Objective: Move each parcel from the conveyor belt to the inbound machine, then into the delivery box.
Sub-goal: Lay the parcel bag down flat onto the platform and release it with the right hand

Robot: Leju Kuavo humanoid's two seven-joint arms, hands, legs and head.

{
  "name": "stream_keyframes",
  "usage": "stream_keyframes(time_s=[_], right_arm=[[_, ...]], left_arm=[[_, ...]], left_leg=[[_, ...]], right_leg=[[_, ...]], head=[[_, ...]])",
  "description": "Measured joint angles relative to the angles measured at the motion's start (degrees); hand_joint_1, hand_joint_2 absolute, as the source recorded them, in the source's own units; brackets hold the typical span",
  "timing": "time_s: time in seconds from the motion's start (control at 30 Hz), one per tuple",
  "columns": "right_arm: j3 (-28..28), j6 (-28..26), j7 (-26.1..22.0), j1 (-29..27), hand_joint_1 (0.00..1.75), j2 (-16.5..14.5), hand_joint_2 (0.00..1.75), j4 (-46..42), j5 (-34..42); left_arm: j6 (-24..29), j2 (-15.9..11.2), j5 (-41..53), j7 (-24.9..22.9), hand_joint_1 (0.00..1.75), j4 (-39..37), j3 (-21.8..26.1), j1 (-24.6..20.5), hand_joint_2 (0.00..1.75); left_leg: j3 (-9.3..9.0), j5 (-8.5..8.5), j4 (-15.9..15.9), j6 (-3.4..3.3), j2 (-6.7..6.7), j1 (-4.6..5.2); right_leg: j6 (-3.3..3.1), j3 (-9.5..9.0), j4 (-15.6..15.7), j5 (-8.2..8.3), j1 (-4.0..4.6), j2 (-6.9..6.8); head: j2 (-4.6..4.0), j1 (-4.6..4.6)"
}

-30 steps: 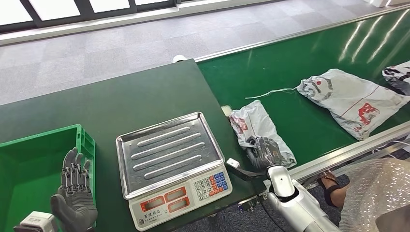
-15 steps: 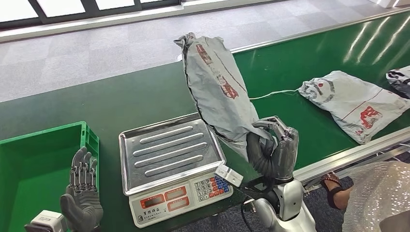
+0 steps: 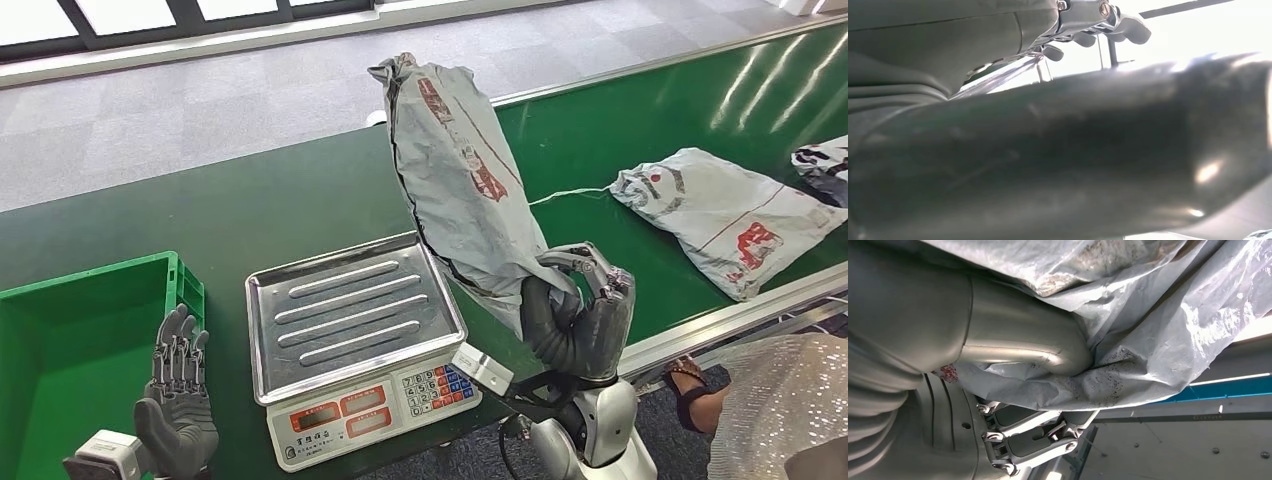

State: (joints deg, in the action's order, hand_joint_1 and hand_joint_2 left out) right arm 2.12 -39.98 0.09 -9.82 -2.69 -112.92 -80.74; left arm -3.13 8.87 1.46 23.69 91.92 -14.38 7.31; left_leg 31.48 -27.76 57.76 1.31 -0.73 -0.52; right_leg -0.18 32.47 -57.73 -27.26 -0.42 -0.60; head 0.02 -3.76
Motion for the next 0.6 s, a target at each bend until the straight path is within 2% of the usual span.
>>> stream_keyframes(time_s=[0.5, 0.6], right_arm=[[0.0, 0.1, -0.2, -1.6, 1.75, -0.1, 1.75, -0.6, 0.0], [0.0, 1.8, 0.4, -0.7, 1.75, 0.0, 1.75, 0.5, 0.8]], left_arm=[[-0.5, 0.2, 0.2, 0.0, 0.0, 0.0, -0.1, 0.0, 0.0], [-0.9, 0.3, 0.6, 0.0, 0.0, 0.0, -0.3, 0.0, 0.0]], left_leg=[[0.07, 0.0, 0.0, 0.0, 0.01, 0.0], [0.42, -0.02, 0.0, -0.01, -0.01, 0.0]], right_leg=[[0.0, 0.0, 0.0, 0.0, -0.01, -0.01], [0.0, -0.01, 0.0, -0.01, -0.01, -0.01]], head=[[0.01, 0.0], [0.0, -0.01]])
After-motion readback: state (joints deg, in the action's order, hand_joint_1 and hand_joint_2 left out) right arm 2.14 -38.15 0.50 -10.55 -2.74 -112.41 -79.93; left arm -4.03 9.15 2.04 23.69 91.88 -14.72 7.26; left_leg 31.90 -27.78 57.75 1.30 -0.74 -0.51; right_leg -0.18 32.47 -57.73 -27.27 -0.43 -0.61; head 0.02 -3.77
